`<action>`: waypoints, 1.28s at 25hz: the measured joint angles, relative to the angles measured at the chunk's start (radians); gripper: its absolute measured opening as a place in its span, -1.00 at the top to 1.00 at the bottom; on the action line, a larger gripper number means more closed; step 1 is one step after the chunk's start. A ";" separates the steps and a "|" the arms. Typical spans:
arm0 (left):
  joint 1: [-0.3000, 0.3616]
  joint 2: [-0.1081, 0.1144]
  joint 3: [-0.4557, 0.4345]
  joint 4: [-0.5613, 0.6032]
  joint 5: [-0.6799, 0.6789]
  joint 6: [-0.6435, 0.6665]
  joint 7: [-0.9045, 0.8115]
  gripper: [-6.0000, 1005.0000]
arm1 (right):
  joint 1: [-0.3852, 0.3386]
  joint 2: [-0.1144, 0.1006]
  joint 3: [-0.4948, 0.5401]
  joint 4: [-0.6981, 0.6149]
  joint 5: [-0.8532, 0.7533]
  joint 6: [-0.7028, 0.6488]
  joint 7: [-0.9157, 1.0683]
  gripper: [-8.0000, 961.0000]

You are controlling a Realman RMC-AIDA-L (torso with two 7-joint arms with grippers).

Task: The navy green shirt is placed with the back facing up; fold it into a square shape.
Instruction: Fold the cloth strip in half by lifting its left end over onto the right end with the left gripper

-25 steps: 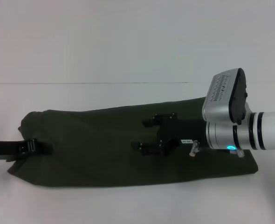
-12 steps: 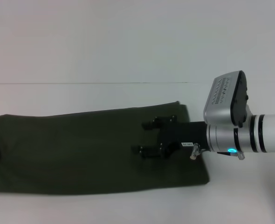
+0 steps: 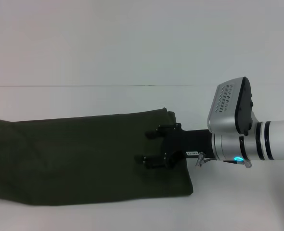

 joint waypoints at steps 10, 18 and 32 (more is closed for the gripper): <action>-0.084 -0.040 -0.003 0.098 -0.174 0.281 -0.117 0.73 | -0.032 -0.004 0.007 -0.008 0.000 0.036 -0.009 -0.66; -0.164 -0.165 0.009 0.080 -0.252 0.292 -0.163 0.72 | -0.059 -0.006 0.009 -0.013 0.000 0.049 -0.010 -0.66; -0.133 -0.322 0.007 -0.177 -0.485 -0.071 0.004 0.73 | -0.077 -0.007 0.011 -0.013 0.011 0.062 -0.011 -0.66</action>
